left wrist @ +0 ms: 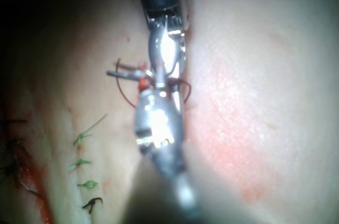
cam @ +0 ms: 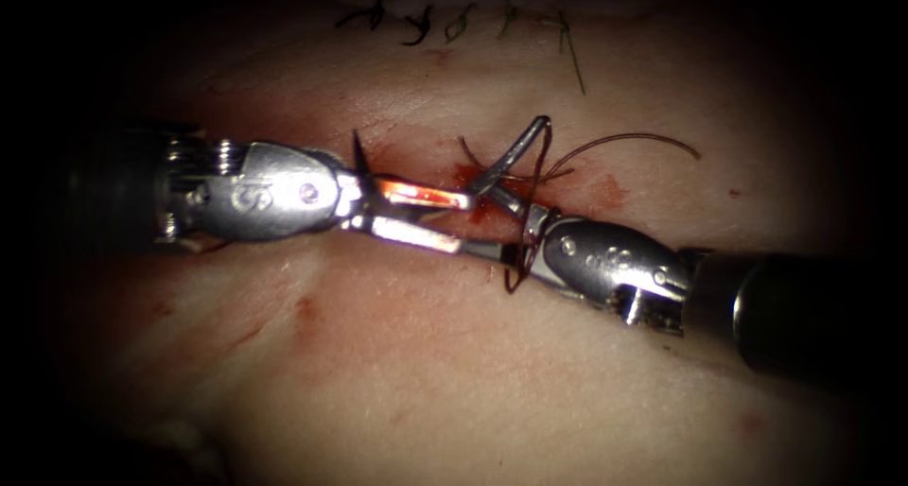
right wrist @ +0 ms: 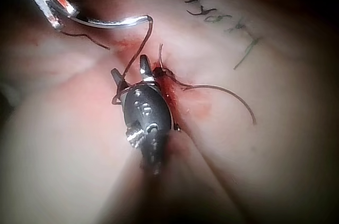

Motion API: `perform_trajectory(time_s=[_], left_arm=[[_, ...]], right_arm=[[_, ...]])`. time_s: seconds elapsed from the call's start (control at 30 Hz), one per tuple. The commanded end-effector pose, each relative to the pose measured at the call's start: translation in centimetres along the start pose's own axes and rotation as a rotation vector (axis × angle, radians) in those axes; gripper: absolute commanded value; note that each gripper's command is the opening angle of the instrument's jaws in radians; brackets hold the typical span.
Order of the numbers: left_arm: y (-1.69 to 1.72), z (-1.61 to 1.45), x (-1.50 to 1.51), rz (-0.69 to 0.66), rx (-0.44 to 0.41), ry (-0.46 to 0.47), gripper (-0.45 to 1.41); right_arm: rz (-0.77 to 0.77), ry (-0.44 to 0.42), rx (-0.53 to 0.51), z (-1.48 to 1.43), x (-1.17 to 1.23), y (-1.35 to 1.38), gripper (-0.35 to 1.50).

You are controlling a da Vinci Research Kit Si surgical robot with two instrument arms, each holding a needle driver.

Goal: Wound Closure

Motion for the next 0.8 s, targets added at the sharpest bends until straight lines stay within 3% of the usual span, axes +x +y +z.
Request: perform_trajectory(time_s=[0.03,0.27,0.5,0.8], left_arm=[[-0.04,0.05,-0.10,0.000,-0.006,-0.003,-0.45],[-0.22,-0.10,-0.46,0.012,-0.025,-0.027,-0.45],[-0.19,-0.02,-0.83,0.006,-0.045,-0.062,-0.45],[-0.02,0.00,-0.94,0.012,-0.081,-0.045,-0.45]], right_arm=[[0.002,0.008,0.018,0.02,-0.05,-0.07,0.41],[-0.018,0.038,0.075,-0.06,-0.02,-0.14,0.34],[-0.013,0.098,0.074,0.02,0.07,-0.20,0.29],[-0.012,0.181,0.034,0.03,0.17,-0.11,0.23]])
